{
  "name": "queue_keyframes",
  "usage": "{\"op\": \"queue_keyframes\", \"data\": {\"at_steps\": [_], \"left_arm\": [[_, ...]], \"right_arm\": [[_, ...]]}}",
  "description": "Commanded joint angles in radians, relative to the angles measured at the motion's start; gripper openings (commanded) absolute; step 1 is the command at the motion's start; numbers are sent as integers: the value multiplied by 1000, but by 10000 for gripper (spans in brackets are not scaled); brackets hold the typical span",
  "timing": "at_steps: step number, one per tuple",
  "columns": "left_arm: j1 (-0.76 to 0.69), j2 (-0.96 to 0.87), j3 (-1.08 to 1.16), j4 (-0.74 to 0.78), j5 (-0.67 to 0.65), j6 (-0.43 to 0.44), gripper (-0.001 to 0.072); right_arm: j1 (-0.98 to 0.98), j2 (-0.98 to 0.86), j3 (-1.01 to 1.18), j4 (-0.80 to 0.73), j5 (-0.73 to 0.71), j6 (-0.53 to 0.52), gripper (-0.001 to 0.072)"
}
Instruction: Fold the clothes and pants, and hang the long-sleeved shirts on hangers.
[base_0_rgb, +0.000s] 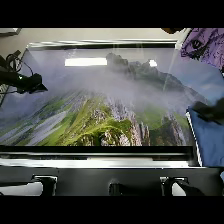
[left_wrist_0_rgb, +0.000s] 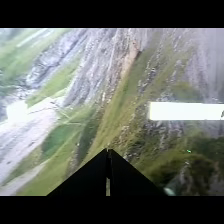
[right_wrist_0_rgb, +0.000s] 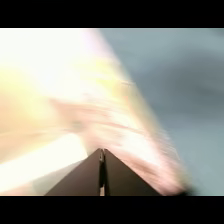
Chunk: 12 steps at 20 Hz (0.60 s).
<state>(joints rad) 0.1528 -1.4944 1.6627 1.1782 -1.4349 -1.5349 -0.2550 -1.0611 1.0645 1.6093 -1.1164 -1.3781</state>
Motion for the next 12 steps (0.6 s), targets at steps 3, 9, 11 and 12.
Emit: {"op": "queue_keyframes", "data": {"at_steps": [3,9,11,12], "left_arm": [[-107,270,-261,159,190,42,15],[-142,455,-400,177,208,28,17],[-142,468,-400,177,172,29,19],[-142,468,-400,177,170,28,19]], "right_arm": [[494,-30,5,29,165,-37,28],[709,-36,5,9,174,-28,29],[706,-36,6,-7,177,-29,31],[706,-35,6,-27,174,-28,31]]}}
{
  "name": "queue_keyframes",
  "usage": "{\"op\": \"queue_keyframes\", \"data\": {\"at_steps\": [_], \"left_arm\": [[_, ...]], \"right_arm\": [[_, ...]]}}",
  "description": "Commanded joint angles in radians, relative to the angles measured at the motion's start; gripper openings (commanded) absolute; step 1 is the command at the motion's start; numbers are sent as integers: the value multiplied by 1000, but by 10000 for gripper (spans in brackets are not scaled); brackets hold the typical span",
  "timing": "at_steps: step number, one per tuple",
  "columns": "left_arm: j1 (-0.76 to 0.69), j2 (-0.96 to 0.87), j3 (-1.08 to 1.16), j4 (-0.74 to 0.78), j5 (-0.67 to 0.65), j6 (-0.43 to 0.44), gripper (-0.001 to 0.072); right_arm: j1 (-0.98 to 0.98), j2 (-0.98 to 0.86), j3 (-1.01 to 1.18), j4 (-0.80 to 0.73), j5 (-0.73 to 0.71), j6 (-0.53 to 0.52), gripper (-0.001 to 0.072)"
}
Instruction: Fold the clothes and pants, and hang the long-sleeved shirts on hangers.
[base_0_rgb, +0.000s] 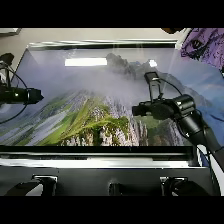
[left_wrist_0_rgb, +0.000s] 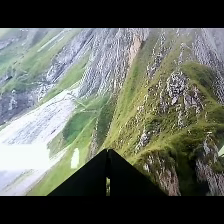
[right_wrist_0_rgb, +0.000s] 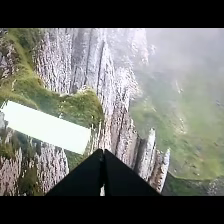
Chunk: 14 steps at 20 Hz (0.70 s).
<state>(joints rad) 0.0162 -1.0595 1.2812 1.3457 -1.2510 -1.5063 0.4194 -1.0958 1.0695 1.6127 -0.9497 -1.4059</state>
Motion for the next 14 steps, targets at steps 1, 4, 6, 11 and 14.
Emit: {"op": "queue_keyframes", "data": {"at_steps": [1,4,6,11,14], "left_arm": [[-5,31,-19,9,-13,0,19],[-5,29,-19,9,-13,0,19],[-5,29,-19,9,-13,0,20],[-5,29,-19,9,-13,0,19],[-5,29,-19,9,-13,0,19]], "right_arm": [[32,0,1,-37,-4,0,31],[32,0,1,-37,9,0,30],[32,0,1,-37,9,0,30],[32,0,1,-37,9,0,30],[32,0,1,-37,9,0,30]]}}
